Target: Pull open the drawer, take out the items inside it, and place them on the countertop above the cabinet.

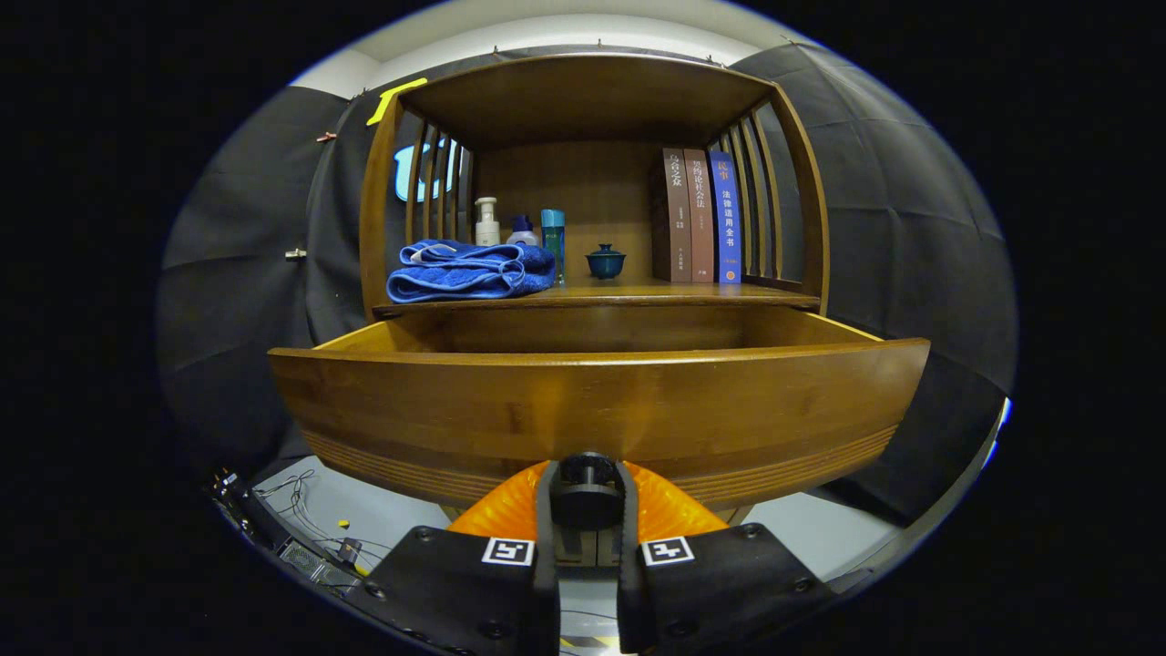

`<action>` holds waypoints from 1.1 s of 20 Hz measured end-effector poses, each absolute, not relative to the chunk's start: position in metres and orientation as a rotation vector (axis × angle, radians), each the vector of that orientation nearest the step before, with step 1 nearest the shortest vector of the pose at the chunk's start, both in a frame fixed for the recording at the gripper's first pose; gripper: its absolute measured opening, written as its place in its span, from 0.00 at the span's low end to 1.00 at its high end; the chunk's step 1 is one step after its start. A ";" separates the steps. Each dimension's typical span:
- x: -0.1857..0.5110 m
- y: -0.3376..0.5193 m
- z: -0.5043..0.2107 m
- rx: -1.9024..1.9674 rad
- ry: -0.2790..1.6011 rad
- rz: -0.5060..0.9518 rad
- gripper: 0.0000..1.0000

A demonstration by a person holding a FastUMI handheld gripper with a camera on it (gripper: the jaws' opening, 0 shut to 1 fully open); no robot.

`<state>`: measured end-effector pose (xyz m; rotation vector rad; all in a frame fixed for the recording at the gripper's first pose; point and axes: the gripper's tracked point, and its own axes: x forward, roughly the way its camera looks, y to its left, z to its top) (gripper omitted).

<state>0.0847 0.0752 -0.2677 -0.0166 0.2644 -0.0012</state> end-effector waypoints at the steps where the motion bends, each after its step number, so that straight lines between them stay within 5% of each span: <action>1: 0.079 0.075 -0.270 -0.017 0.272 0.001 0.28; 7: 0.071 0.076 -0.273 -0.034 0.288 0.011 0.29; 10: 0.069 0.078 -0.270 -0.024 0.339 0.022 0.44; 15: 0.062 0.077 -0.208 0.043 0.295 0.042 1.00; 22: 0.104 0.066 -0.124 0.016 0.358 0.023 0.98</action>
